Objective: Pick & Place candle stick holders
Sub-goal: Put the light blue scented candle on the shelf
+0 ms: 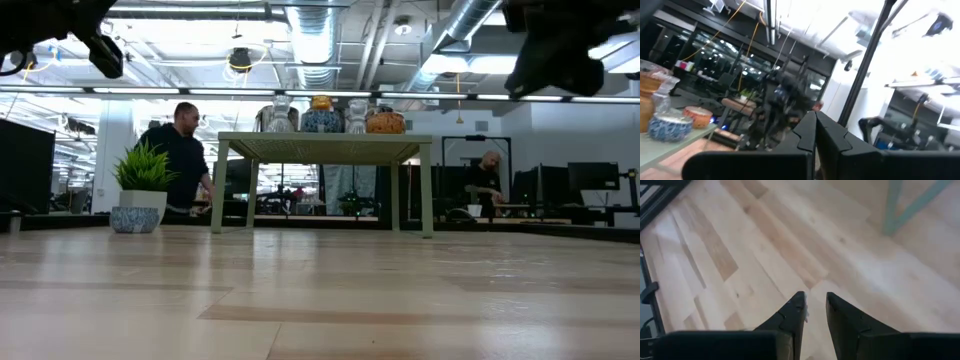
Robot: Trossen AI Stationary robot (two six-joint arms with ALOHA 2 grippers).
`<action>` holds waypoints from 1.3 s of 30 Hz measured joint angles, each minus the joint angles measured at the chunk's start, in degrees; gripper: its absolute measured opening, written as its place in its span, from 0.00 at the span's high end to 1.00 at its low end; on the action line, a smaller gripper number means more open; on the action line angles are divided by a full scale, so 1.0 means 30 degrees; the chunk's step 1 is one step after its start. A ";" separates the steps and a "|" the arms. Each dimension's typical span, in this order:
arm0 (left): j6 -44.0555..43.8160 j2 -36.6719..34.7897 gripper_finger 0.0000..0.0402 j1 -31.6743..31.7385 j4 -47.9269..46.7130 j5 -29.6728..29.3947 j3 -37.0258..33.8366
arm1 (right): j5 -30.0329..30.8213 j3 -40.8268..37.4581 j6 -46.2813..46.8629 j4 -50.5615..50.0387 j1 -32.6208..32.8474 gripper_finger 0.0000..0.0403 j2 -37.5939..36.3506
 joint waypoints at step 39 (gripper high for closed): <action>-0.9088 1.6698 0.63 1.3620 -2.6916 0.5414 1.7788 | 0.2084 -0.2159 -0.2991 0.1770 0.1314 0.82 0.0070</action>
